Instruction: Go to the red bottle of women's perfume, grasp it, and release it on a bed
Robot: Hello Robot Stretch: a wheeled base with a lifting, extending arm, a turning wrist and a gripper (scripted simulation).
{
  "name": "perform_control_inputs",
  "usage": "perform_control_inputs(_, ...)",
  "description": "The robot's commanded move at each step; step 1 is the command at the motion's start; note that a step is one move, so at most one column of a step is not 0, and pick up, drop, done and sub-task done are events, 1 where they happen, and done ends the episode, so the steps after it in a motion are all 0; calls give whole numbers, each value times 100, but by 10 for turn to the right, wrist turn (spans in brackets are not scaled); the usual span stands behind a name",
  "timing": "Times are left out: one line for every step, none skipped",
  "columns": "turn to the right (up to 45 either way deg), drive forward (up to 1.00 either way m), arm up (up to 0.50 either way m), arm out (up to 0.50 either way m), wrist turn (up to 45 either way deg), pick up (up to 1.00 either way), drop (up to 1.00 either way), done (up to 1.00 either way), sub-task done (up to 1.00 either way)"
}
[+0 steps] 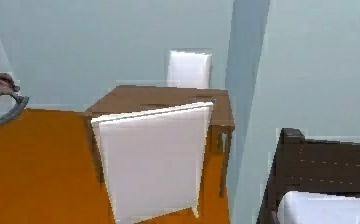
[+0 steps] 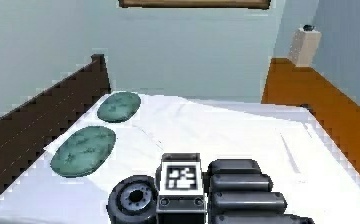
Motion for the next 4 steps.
perform_control_inputs(180,0,0,0,0,0,0,0,0)
perform_control_inputs(-180,0,0,0,0,0,0,0,0)
perform_control_inputs(450,0,0,0,0,0,0,0,0)
perform_control_inputs(60,0,0,0,0,0,0,0,0)
